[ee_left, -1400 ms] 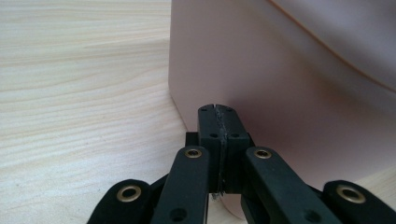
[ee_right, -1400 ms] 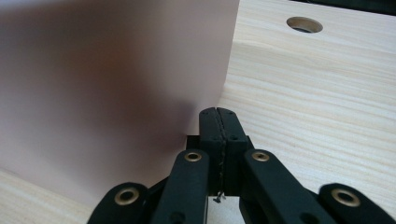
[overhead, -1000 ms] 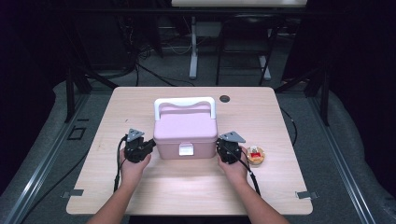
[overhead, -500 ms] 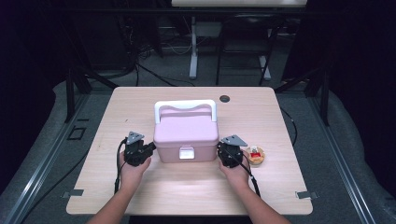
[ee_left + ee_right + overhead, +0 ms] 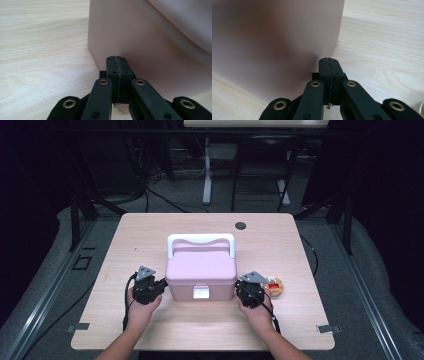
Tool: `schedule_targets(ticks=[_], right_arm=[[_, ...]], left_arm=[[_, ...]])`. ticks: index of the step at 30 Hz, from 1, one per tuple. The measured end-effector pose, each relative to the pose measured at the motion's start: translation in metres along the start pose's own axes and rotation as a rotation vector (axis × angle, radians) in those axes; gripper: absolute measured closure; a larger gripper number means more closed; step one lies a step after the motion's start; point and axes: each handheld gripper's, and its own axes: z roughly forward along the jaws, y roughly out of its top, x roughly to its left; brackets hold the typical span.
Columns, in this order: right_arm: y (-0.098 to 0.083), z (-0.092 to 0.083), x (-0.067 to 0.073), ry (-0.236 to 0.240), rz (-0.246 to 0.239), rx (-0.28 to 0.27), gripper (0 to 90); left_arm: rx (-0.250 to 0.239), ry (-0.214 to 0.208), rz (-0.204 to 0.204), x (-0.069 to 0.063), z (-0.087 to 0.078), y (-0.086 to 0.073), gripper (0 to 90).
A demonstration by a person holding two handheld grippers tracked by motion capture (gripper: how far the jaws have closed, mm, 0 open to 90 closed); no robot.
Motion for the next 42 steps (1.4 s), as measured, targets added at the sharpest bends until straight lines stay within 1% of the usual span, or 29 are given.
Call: schedule_targets(ticks=[1,4,6,12,15,17,20,22,24,26,29,32,34,35,36,37,38,40,42], right_arm=[[-0.001,-0.003,0.001,0.003,-0.003,0.006,90.0],[-0.005,-0.012,0.003,-0.001,-0.041,0.023,90.0],[-0.008,-0.017,0.003,-0.001,-0.06,0.026,90.0],[-0.016,-0.032,0.003,0.013,-0.059,0.047,90.0],[-0.021,-0.039,0.005,0.022,-0.078,0.066,90.0],[-0.026,-0.043,0.006,0.024,-0.089,0.084,90.0],[-0.029,-0.048,0.006,0.034,-0.084,0.093,90.0],[-0.03,-0.051,0.007,0.032,-0.074,0.101,90.0],[-0.031,-0.052,0.008,0.028,-0.085,0.1,90.0],[-0.032,-0.055,0.009,0.029,-0.084,0.101,90.0],[-0.036,-0.06,0.011,0.037,-0.084,0.101,90.0],[-0.039,-0.063,0.012,0.039,-0.089,0.098,90.0],[-0.04,-0.064,0.011,0.049,-0.067,0.097,90.0],[-0.04,-0.065,0.011,0.056,-0.058,0.097,90.0],[-0.04,-0.065,0.01,0.062,-0.068,0.097,90.0],[-0.04,-0.065,0.009,0.069,-0.076,0.097,90.0],[-0.04,-0.065,0.008,0.075,-0.068,0.101,90.0],[-0.039,-0.066,0.007,0.102,-0.048,0.117,90.0],[-0.038,-0.065,0.008,0.107,-0.067,0.126,90.0]], left_arm=[[0.005,-0.005,0.003,-0.001,-0.001,-0.001,90.0],[0.013,-0.014,0.012,-0.005,-0.005,-0.004,90.0],[0.015,-0.025,0.01,-0.008,-0.007,-0.006,90.0],[0.036,-0.028,0.014,-0.019,-0.017,-0.013,90.0],[0.04,-0.035,0.004,-0.024,-0.021,-0.017,90.0],[0.044,-0.036,0.01,-0.026,-0.025,-0.019,90.0],[0.048,-0.048,0.008,-0.029,-0.03,-0.023,90.0],[0.055,-0.046,0.021,-0.031,-0.032,-0.024,90.0],[0.055,-0.048,0.021,-0.033,-0.034,-0.027,90.0],[0.055,-0.05,0.016,-0.034,-0.037,-0.029,90.0],[0.06,-0.066,0.011,-0.035,-0.04,-0.032,90.0],[0.047,-0.07,0.006,-0.036,-0.042,-0.035,90.0],[0.048,-0.062,0.019,-0.037,-0.043,-0.035,90.0],[0.049,-0.062,0.032,-0.037,-0.044,-0.036,90.0],[0.049,-0.069,0.04,-0.036,-0.044,-0.036,90.0],[0.054,-0.079,0.036,-0.034,-0.044,-0.036,90.0],[0.057,-0.092,0.029,-0.032,-0.044,-0.035,90.0],[0.055,-0.094,0.021,-0.028,-0.044,-0.035,88.9],[0.053,-0.109,0.004,-0.025,-0.044,-0.035,86.0]])
